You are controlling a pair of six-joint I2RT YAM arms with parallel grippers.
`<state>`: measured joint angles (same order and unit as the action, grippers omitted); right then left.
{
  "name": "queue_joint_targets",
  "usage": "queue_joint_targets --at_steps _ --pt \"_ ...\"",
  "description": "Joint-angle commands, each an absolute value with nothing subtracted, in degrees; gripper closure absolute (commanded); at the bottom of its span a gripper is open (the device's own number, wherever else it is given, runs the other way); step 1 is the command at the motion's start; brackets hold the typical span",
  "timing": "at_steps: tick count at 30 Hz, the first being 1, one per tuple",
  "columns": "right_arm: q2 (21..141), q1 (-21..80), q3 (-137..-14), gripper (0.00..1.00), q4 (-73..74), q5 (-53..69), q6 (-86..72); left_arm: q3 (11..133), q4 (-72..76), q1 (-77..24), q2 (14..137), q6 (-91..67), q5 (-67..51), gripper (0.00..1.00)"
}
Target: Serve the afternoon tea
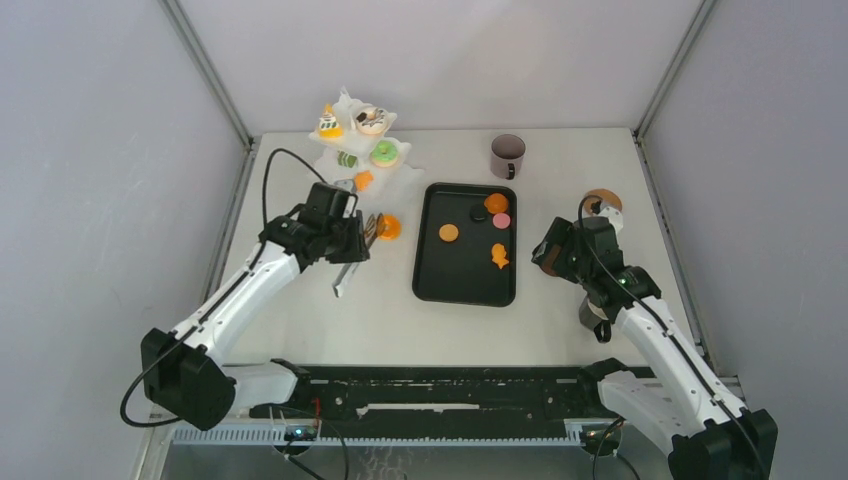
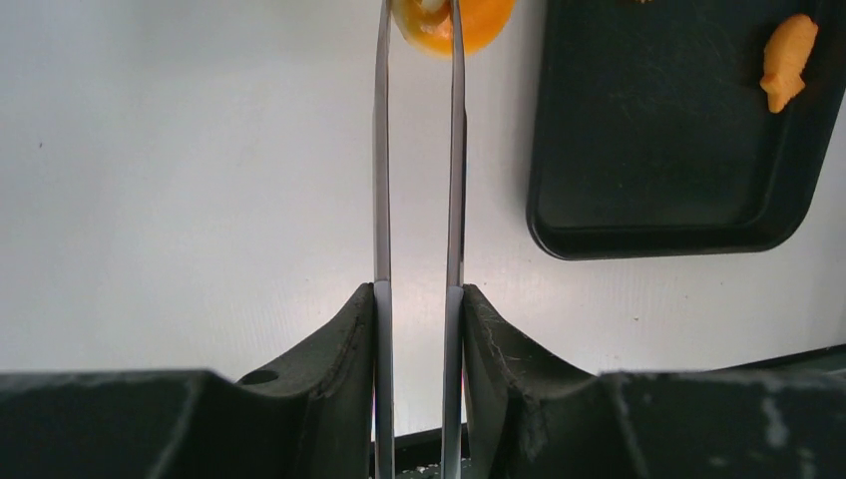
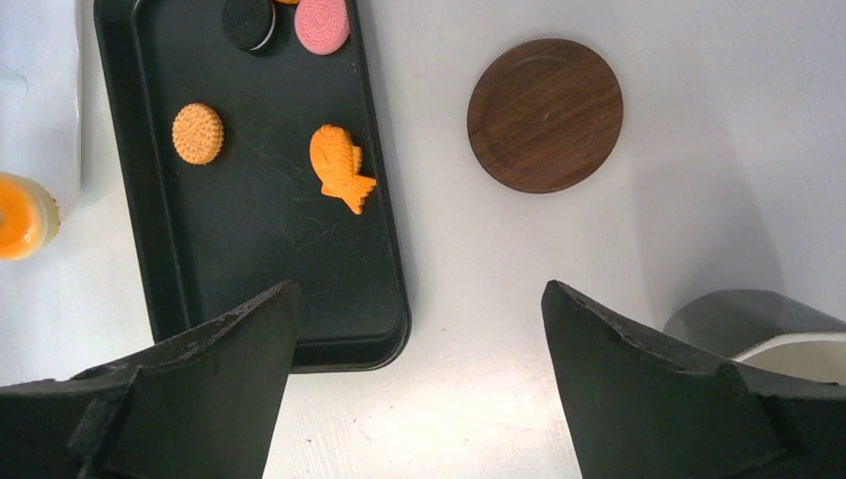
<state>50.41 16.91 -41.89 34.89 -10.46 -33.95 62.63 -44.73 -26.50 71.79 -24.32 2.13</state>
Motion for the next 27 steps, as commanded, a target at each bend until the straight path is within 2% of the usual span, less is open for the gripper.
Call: queue_joint_targets --at_steps 1,8,14,27 --pt "50.8 17.1 -41.7 0.02 31.9 -10.3 -34.0 59.6 -41.2 -23.1 66.8 -27.6 0.3 1.0" --pt "51.3 17.1 -41.7 0.02 31.1 -9.8 -33.8 54.0 -39.3 -16.5 60.3 -32.6 1.4 1.0" --pt "51.4 17.1 -41.7 0.03 31.1 -9.6 -33.6 47.4 -31.8 -9.1 55.9 -37.9 0.2 1.0" --pt "50.3 17.1 -41.7 0.03 31.9 -10.3 -33.2 45.6 -16.6 -4.0 62.4 -42.4 -2.0 1.0"
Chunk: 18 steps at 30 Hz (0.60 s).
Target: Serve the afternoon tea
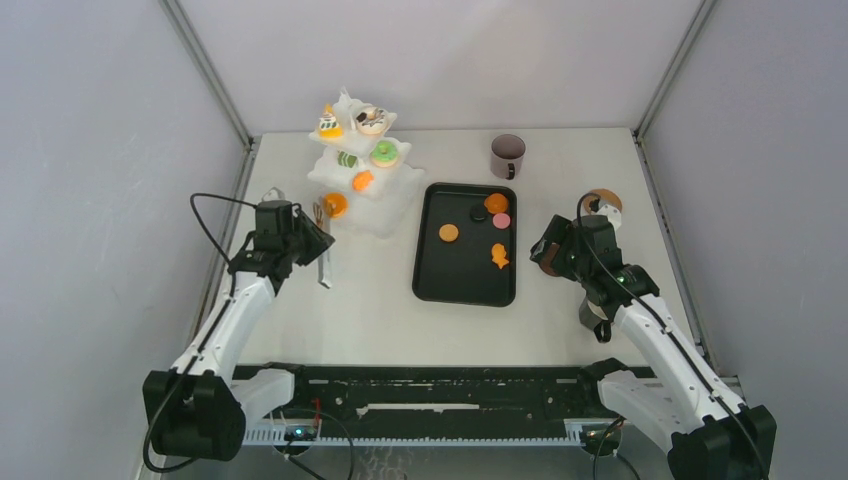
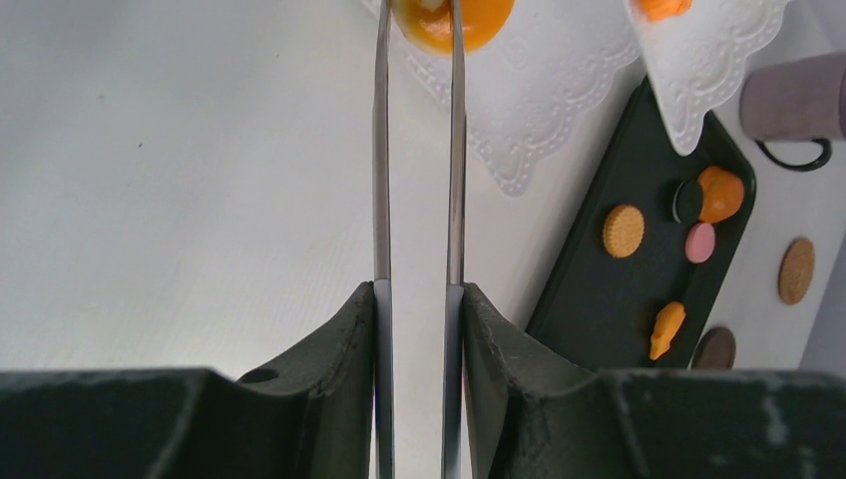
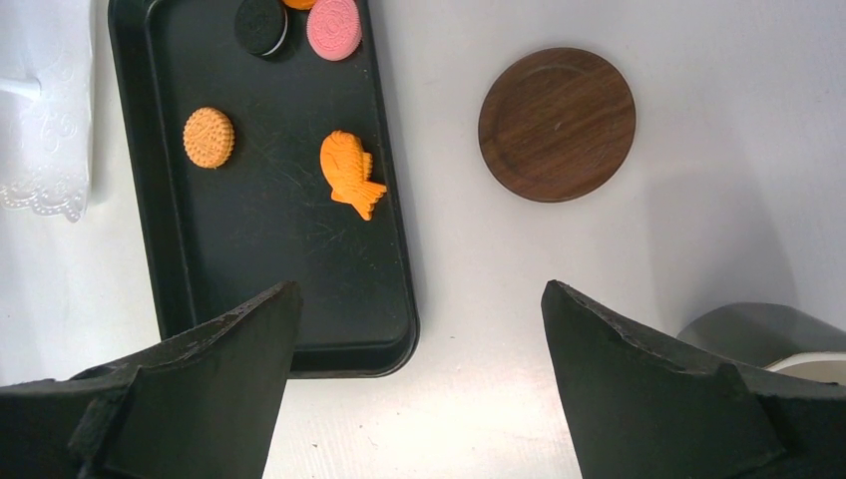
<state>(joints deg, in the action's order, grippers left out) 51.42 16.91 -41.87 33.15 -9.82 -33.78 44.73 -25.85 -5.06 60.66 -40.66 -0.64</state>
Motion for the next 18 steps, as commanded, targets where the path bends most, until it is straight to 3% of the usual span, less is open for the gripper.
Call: queue_joint_targets --at_steps 1,18 --pt "50.4 17.1 -41.7 0.02 31.9 -10.3 -33.2 46.0 -15.9 -3.8 63.6 -42.4 -2.4 1.0" --pt "50.4 16.5 -41.7 0.02 32.4 -11.1 -32.9 48.9 -0.1 -3.3 79.0 -45.2 -5.7 1.0"
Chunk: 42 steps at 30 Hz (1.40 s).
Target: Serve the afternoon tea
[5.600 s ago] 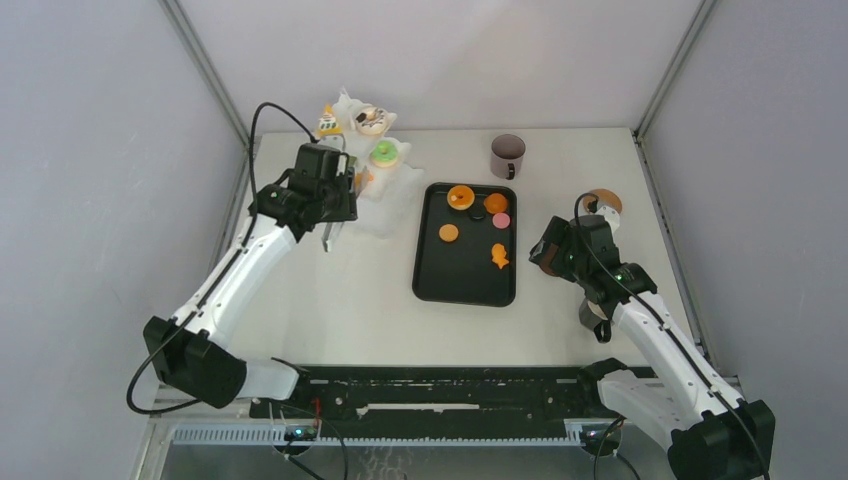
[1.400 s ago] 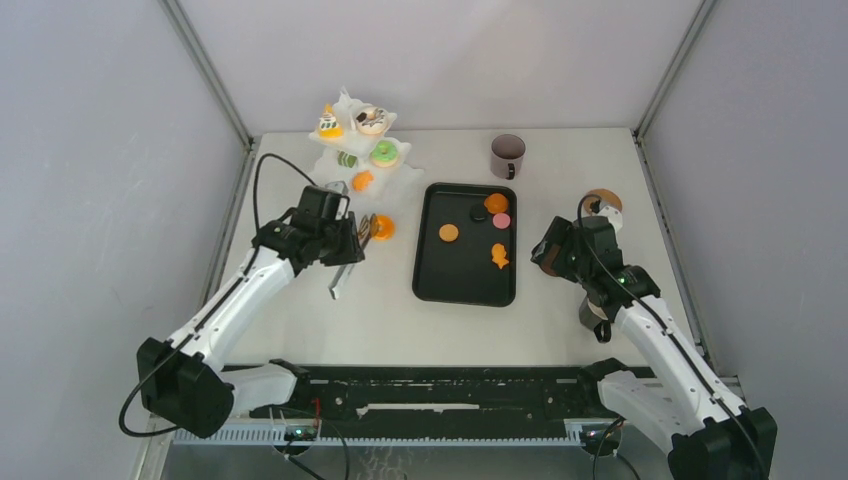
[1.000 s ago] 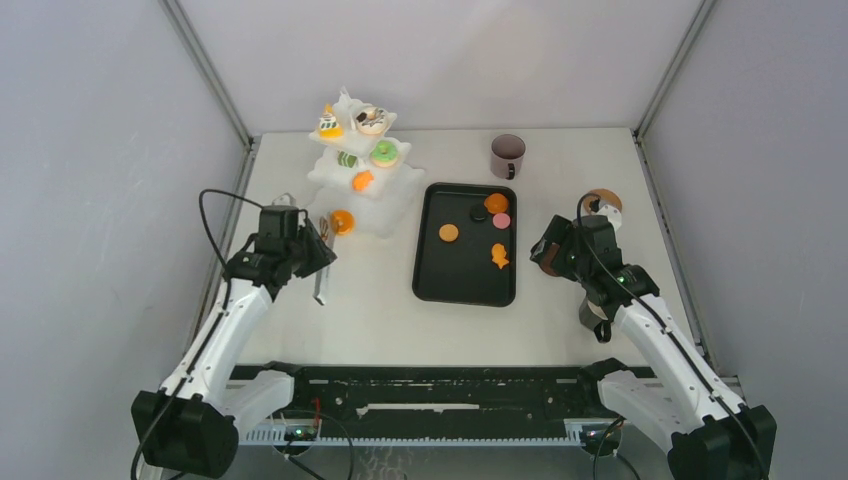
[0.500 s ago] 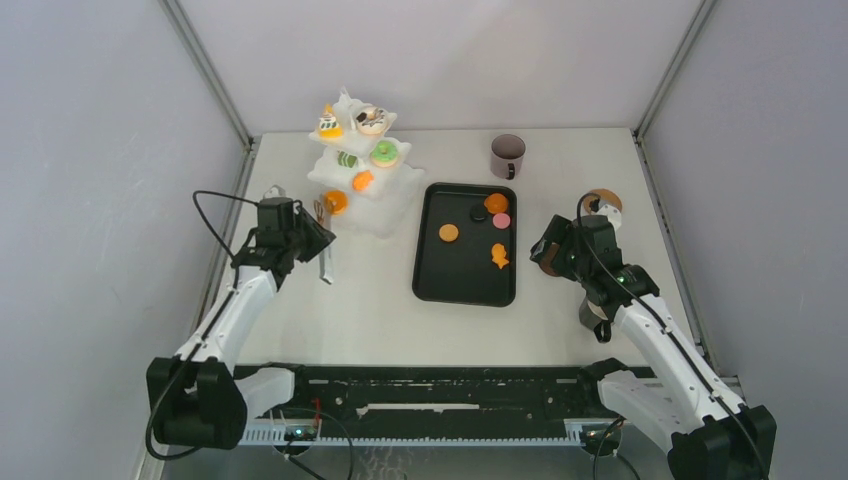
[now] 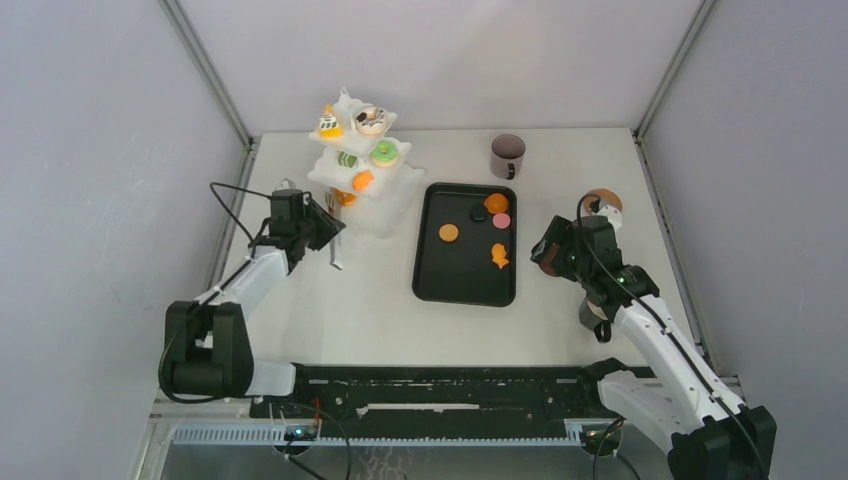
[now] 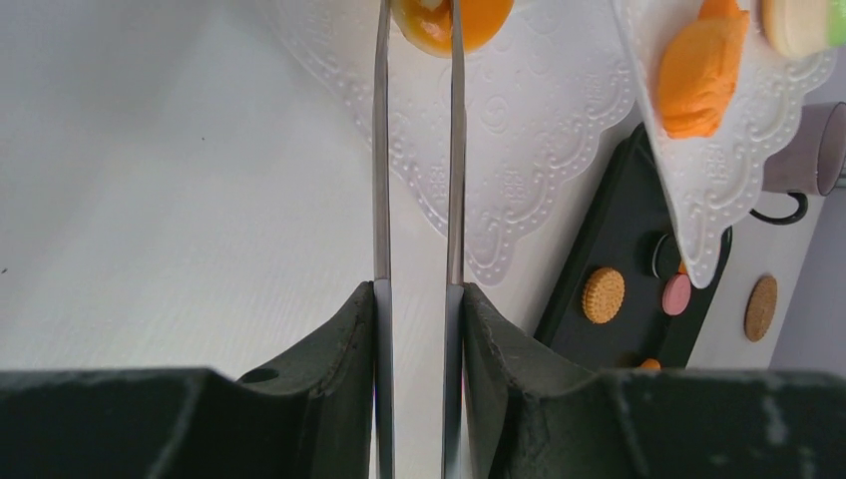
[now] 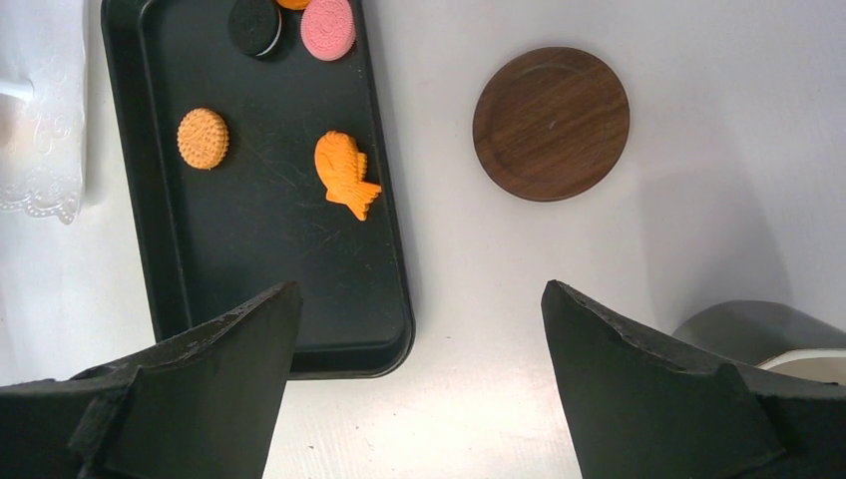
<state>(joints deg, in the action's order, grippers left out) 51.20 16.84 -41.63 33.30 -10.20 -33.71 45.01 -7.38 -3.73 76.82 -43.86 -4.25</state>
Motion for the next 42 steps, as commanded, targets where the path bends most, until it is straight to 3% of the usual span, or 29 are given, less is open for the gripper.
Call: queue_joint_targets --at_steps 1,29,42 --pt "50.4 16.5 -41.7 0.02 32.5 -11.1 -32.9 49.3 0.6 -3.3 79.8 -45.4 -5.7 1.0" --pt "50.4 16.5 -41.7 0.03 33.4 -11.5 -34.4 58.6 11.3 -3.0 95.5 -47.3 -7.2 0.99" --pt "49.9 16.7 -41.7 0.02 33.6 -11.4 -34.9 59.2 9.5 -2.9 96.7 -47.7 -8.8 0.59"
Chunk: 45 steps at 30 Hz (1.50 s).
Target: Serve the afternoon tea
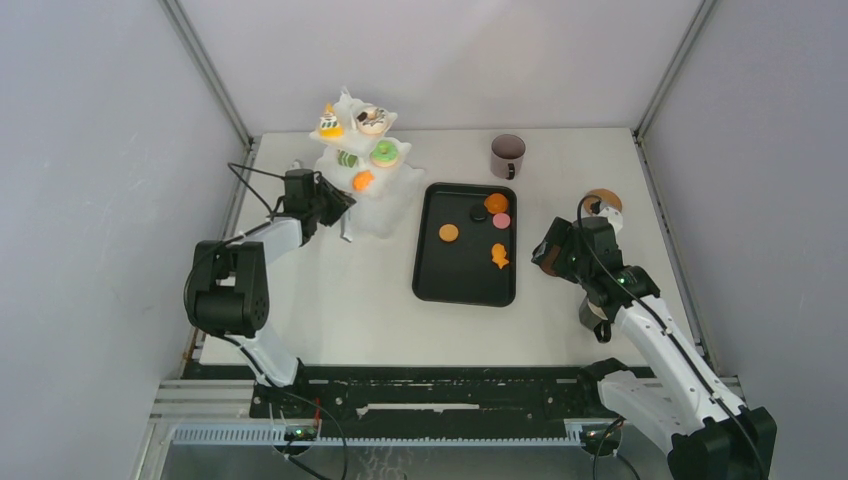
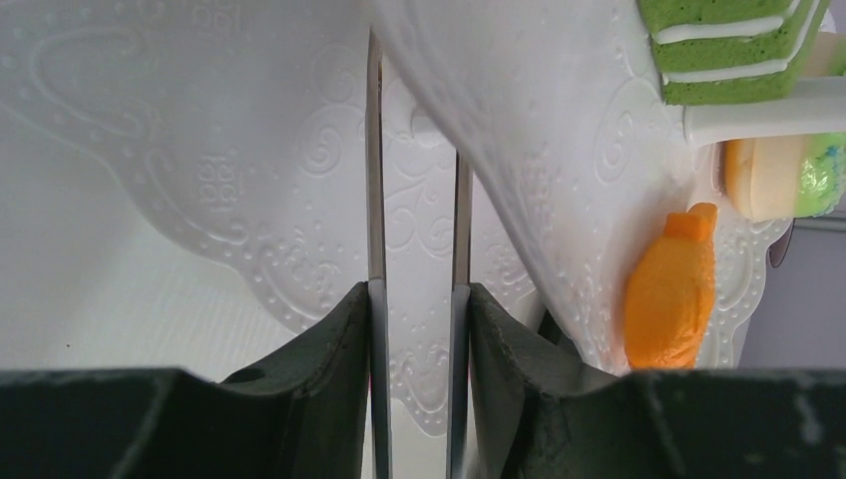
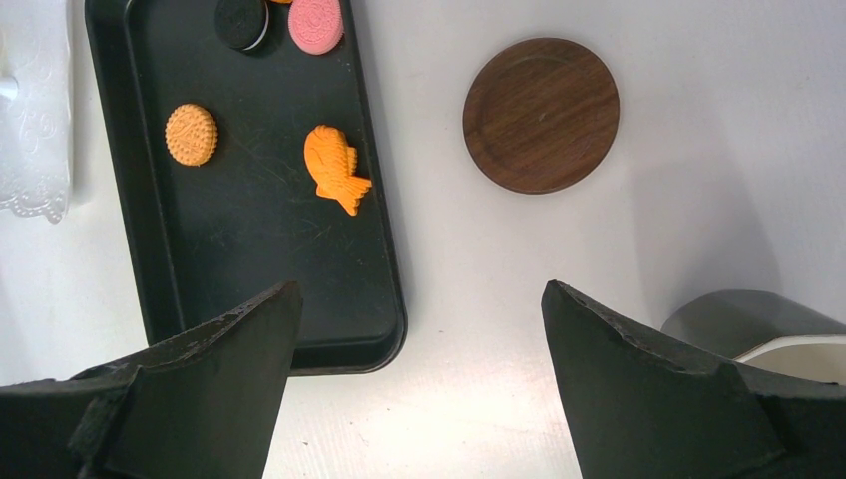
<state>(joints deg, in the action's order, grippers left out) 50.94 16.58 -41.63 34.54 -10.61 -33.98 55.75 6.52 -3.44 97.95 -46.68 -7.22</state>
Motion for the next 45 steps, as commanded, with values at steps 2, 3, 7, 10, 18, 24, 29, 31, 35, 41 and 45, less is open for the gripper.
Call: queue_joint_targets --at_steps 2,3,7,10,18,24,29,31,35,41,45 --pt "49.6 16.8 -41.7 0.03 33.7 -11.3 -34.9 59.1 9.1 -2.9 96.5 -47.5 -8.8 0.56" --pt "49.5 16.9 -41.7 0.03 33.7 -11.4 -35.0 59.1 8.9 -2.9 96.4 -47.5 -8.8 0.53" --pt "49.2 17.0 -41.7 0.03 34.0 -11.5 -35.1 58.2 8.9 -2.9 95.3 -47.9 -9.0 0.5" --pt "48.7 17.2 -41.7 0.03 34.2 -11.5 -35.2 57.1 7.7 -3.0 93.5 -47.2 -8.0 0.51" --pt "48.2 17.7 -41.7 0.02 34.4 -11.5 -35.1 52.4 3.5 -3.0 86.4 -44.2 -6.8 0.58" --pt "48.4 18.4 -41.7 0.03 33.9 -11.4 -35.6 50.4 -2.5 -3.0 82.4 -42.0 -8.0 0.74" --pt "48.7 19.0 -41.7 0.03 33.7 -11.5 -35.6 47.3 -7.0 -2.9 78.3 -40.2 -9.4 0.89" --pt "48.9 19.1 -41.7 0.03 33.6 -11.5 -35.7 44.5 -7.6 -2.9 75.2 -40.3 -9.5 0.95" --pt "49.2 19.1 -41.7 0.03 32.8 -11.3 -35.3 39.8 -10.6 -3.2 66.9 -39.6 -9.9 1.0" --pt "50.5 19.2 -41.7 0.03 31.6 -10.8 -35.1 36.6 -17.9 -6.0 54.0 -35.5 -12.0 1.0" --pt "51.1 19.4 -41.7 0.03 31.2 -10.5 -35.6 36.5 -22.5 -11.2 50.6 -30.9 -8.5 1.0"
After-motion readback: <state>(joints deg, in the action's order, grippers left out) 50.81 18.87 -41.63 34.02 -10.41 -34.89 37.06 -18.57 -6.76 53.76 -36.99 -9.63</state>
